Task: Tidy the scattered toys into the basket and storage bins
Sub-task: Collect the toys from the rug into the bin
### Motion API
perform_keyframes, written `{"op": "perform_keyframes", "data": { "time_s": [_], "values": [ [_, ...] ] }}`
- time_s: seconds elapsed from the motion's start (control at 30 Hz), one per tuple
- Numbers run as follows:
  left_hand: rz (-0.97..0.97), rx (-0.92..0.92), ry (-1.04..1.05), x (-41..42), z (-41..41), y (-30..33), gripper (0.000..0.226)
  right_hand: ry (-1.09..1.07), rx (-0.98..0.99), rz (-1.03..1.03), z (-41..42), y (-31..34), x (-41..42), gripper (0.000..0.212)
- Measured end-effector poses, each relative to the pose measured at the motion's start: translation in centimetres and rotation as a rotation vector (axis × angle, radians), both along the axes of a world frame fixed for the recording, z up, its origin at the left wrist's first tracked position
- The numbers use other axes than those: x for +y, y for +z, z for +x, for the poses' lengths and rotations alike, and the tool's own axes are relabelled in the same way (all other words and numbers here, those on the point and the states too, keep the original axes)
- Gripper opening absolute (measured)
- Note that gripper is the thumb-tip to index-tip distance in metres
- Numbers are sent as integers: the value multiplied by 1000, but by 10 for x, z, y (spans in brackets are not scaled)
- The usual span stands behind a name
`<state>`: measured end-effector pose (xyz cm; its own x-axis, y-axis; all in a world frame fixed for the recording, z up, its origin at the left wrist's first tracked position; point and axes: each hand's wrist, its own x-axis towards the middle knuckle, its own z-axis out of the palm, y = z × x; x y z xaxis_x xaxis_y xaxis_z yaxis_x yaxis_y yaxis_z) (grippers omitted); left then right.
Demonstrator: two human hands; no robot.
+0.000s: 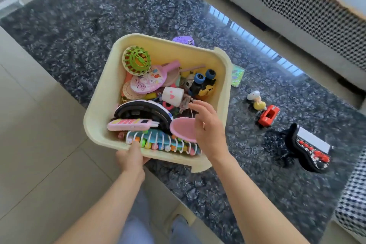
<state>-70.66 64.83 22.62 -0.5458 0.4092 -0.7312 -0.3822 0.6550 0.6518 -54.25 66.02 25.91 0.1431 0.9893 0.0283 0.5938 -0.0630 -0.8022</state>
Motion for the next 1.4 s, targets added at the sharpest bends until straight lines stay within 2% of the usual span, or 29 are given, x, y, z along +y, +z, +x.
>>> {"op": "perform_keyframes", "data": {
  "time_s": [0.1, 0.23, 0.3, 0.43, 0.5, 0.57, 0.73, 0.83, 0.93, 1.03, 1.1, 1.17, 1.23, 1.3, 1.4],
  "values": [
    [-16, 37, 54, 5, 6, -6, 37, -274, -130, -31, 62, 0, -20, 37],
    [-23, 90, 80, 6, 4, -25, 45, -495, -300, -201, 139, -16, -48, 40],
    [-14, 37, 74, 8, -2, -39, 49, -565, -445, -361, 180, -25, -64, 49],
    [-7, 8, 47, 14, -27, -89, 64, -511, -693, -757, 242, -42, -84, 77],
    [-9, 57, 19, 13, -19, -68, 62, -441, -719, -879, 261, -49, -84, 89],
    [-4, 75, 10, 12, -13, -54, 60, -368, -745, -922, 270, -57, -79, 90],
    [-7, 94, 47, 10, -11, -49, 55, -340, -809, -822, 270, -63, -67, 71],
    [-9, 70, 29, 9, -3, -41, 50, -215, -841, -832, 259, -53, -64, 74],
    [-7, 101, 67, 5, 9, -29, 46, -262, -749, -749, 230, -36, -62, 79],
    [-9, 99, 79, 1, 19, -15, 32, -419, -563, -458, 188, -1, -48, 84],
    [-18, 124, 81, 2, 19, -6, 28, -427, -459, -136, 152, 32, -33, 84],
    [-48, 132, 63, 1, 20, 0, 26, -345, -395, 148, 115, 62, -17, 82],
    [-67, 122, 56, 0, 19, 2, 26, -190, -407, 282, 77, 78, 6, 79],
    [-60, 83, 54, 0, 15, 2, 20, -27, -427, 279, 39, 78, 33, 79],
    [-77, 72, 22, 0, 14, 3, 10, 181, -560, 117, 0, 48, 67, 73]
  ]
}}
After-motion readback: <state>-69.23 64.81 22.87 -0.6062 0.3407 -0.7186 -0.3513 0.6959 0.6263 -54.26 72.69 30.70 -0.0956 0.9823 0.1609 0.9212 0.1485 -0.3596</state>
